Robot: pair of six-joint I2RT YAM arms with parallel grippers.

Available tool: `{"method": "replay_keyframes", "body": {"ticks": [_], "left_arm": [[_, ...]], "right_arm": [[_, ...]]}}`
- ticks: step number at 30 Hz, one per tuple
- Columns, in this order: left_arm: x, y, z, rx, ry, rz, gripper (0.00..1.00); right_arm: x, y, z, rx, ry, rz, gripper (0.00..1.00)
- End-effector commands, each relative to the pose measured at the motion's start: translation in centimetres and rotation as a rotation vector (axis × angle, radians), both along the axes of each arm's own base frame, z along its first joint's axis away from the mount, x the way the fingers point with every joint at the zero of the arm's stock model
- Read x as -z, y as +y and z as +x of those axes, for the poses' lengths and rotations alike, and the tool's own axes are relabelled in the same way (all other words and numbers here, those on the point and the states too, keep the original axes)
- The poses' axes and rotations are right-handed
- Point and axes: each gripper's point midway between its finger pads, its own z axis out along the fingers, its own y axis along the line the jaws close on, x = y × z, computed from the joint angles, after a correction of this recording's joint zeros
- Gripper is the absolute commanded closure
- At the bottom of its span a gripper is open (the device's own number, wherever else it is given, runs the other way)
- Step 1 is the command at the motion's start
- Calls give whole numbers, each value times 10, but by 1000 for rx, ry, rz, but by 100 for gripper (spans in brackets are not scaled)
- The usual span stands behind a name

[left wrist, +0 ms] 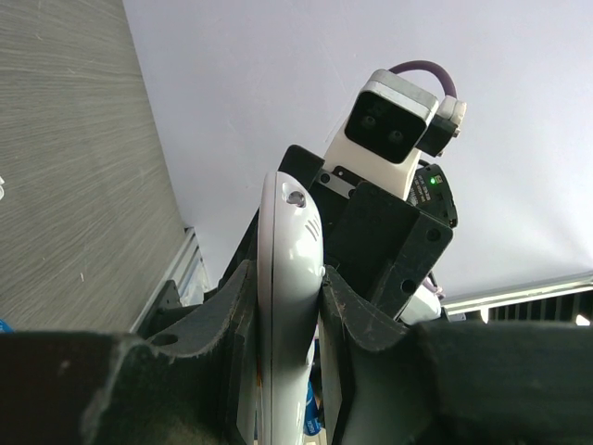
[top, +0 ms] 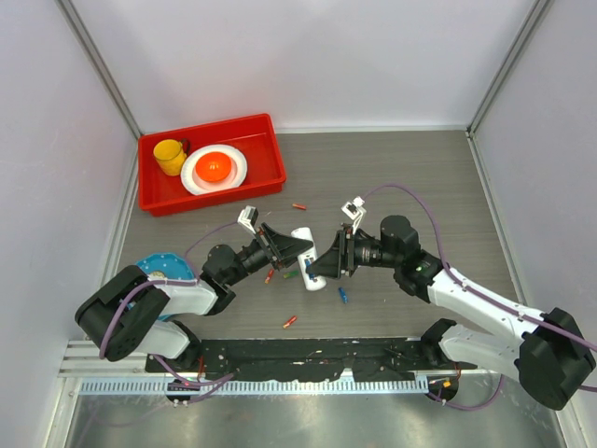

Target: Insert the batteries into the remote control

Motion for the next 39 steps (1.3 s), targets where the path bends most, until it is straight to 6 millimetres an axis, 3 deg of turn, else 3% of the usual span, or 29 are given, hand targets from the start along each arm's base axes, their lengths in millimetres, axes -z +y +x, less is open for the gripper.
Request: {"method": "replay_keyframes", "body": {"ticks": [1, 25, 39], "left_arm": [[-82, 13, -20, 18, -256, -219, 100], [-83, 9, -22, 27, -259, -220, 100], [-80, 5, -23, 25, -253, -216, 100]], "right_arm": [[1, 1, 5, 12, -9, 3, 38], [5, 5, 19, 87, 35, 4, 54], [6, 10, 29, 165, 47, 7, 56]]}}
